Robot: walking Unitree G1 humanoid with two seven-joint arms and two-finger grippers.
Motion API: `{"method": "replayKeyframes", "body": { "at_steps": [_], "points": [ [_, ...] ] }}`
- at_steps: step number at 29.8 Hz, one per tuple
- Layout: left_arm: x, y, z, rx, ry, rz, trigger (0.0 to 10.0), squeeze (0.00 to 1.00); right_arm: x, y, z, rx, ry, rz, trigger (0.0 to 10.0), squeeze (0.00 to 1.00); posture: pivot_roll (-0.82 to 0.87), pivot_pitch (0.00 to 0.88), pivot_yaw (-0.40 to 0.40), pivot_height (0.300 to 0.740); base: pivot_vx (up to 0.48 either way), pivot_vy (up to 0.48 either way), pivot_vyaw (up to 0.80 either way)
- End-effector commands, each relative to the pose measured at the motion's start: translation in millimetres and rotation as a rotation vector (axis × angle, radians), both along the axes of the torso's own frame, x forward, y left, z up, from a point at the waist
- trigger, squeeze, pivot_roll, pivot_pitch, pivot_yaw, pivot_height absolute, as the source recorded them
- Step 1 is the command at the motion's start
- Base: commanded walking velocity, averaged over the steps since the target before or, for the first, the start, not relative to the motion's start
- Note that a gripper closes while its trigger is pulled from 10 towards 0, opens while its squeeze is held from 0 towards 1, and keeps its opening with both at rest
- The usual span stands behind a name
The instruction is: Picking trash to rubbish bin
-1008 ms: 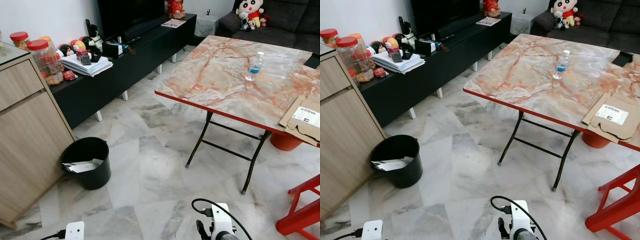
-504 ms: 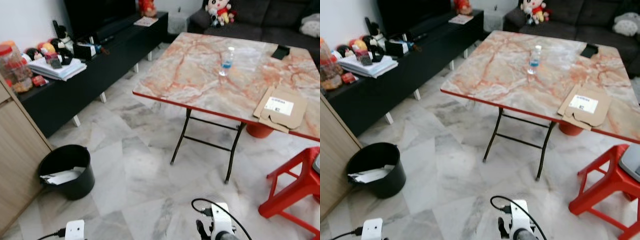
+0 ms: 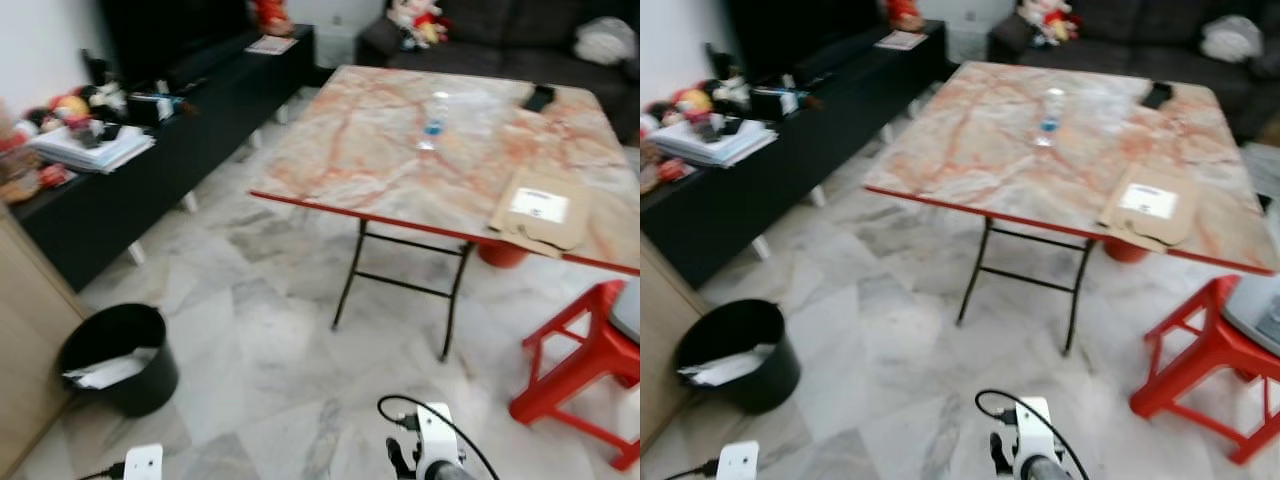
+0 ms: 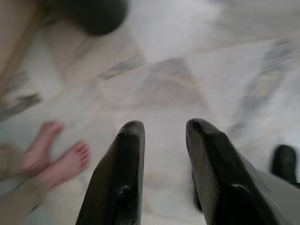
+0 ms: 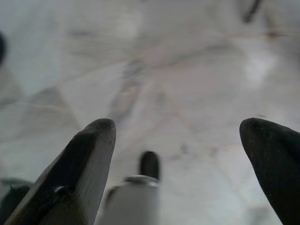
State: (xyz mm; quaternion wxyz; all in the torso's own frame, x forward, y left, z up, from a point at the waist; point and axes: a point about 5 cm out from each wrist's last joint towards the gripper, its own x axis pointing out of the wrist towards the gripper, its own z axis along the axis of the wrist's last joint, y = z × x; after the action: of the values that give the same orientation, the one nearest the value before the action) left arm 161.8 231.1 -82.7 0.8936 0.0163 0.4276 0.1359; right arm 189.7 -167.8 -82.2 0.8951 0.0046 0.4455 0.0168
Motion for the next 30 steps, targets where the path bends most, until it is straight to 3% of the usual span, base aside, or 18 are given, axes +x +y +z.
{"method": "replayKeyframes", "body": {
  "at_steps": [1, 18, 21, 26, 29, 30],
  "points": [
    [-9.8, 5.1, -3, 0.012, 0.041, 0.007, 10.0, 0.0, 2.6, 2.7, 1, 0.006, -0.009, -0.001, 10.0, 0.0, 0.05, 0.0, 0.015, 0.74, 0.0, 0.0, -0.76],
    [-5.3, 6.3, 0, 0.044, 0.011, -0.042, 10.0, 0.0, 3.9, 4.7, 2, 0.015, -0.023, -0.001, 10.0, 0.0, 0.05, 0.0, 0.023, 0.74, 0.0, 0.0, -0.73],
    [4.2, 7.2, 7, 0.069, -0.073, -0.074, 10.0, 0.0, 10.3, 6.5, 6, 0.021, -0.061, 0.011, 10.0, 0.0, 0.05, 0.0, 0.026, 0.74, 0.0, 0.0, 0.0],
    [33.3, 15.3, 41, 0.173, -0.377, -0.116, 10.0, 0.0, 36.4, 3.7, 25, 0.012, -0.224, 0.067, 10.0, 0.0, 0.07, 0.0, 0.023, 0.74, 0.0, 0.0, 0.0],
    [35.5, 15.8, 44, 0.18, -0.405, -0.119, 10.0, 0.0, 38.7, 3.1, 27, 0.013, -0.238, 0.067, 10.0, 0.0, 0.07, 0.0, 0.023, 0.74, 0.0, 0.0, 0.0],
    [63.5, 5.9, 77, 0.244, -0.591, -0.239, 10.0, 0.0, 58.1, -0.6, 43, 0.021, -0.338, 0.064, 10.0, 0.0, 0.07, 0.0, 0.017, 0.74, 0.0, 0.0, 0.0]
  ]
}}
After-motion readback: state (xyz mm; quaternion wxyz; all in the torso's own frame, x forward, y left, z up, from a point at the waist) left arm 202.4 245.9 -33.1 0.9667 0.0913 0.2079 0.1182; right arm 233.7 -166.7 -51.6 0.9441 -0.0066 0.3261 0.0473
